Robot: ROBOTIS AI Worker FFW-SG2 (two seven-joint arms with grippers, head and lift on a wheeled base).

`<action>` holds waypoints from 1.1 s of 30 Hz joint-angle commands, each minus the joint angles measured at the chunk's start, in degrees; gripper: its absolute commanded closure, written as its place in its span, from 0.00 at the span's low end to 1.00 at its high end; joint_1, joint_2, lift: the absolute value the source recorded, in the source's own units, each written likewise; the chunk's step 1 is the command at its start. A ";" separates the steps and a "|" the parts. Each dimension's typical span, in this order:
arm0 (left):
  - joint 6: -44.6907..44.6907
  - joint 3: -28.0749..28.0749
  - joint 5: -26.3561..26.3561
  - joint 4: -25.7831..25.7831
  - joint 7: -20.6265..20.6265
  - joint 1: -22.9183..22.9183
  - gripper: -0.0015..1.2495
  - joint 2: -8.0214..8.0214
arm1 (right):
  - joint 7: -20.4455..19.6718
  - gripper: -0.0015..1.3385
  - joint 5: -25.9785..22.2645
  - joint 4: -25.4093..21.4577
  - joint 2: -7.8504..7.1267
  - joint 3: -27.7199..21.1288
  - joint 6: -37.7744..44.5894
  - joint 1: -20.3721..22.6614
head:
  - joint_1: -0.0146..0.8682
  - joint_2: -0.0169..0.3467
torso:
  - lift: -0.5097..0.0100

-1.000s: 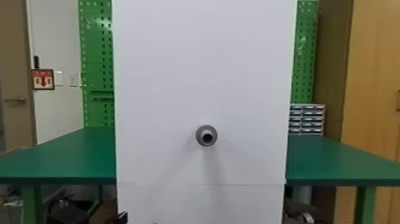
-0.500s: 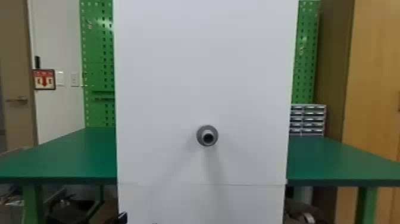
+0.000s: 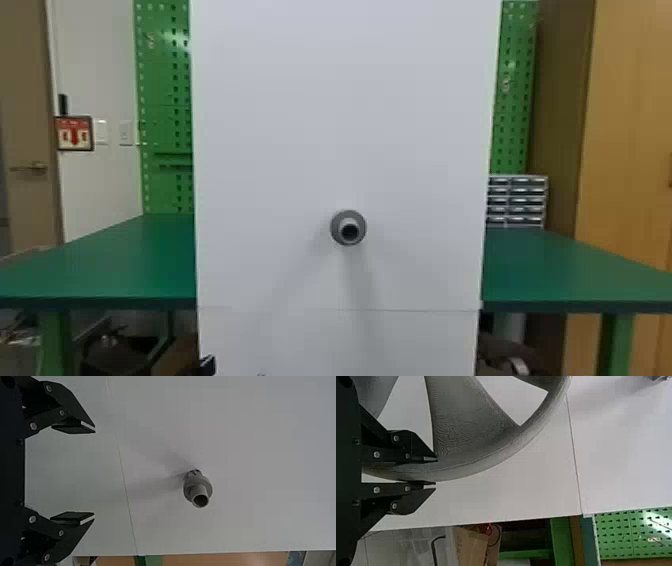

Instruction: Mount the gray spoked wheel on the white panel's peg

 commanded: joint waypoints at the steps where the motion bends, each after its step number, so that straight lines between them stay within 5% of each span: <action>1: 0.00 -0.01 -0.22 0.00 -0.01 0.00 0.38 0.00 | 0.00 0.80 -0.28 0.06 -0.11 0.04 0.26 -0.01 | 0.16 0.03 | 0.20; 11: 0.00 -0.01 -0.66 0.00 -0.01 0.18 0.38 0.00 | 1.40 0.80 -1.25 -1.34 -0.46 -0.93 2.10 -0.36 | 0.16 0.03 | 0.20; 33: 0.09 0.69 0.31 0.00 -0.01 0.62 0.38 0.00 | 10.37 0.80 2.44 -14.61 -0.64 -8.05 13.35 -2.65 | 0.16 0.03 | 0.20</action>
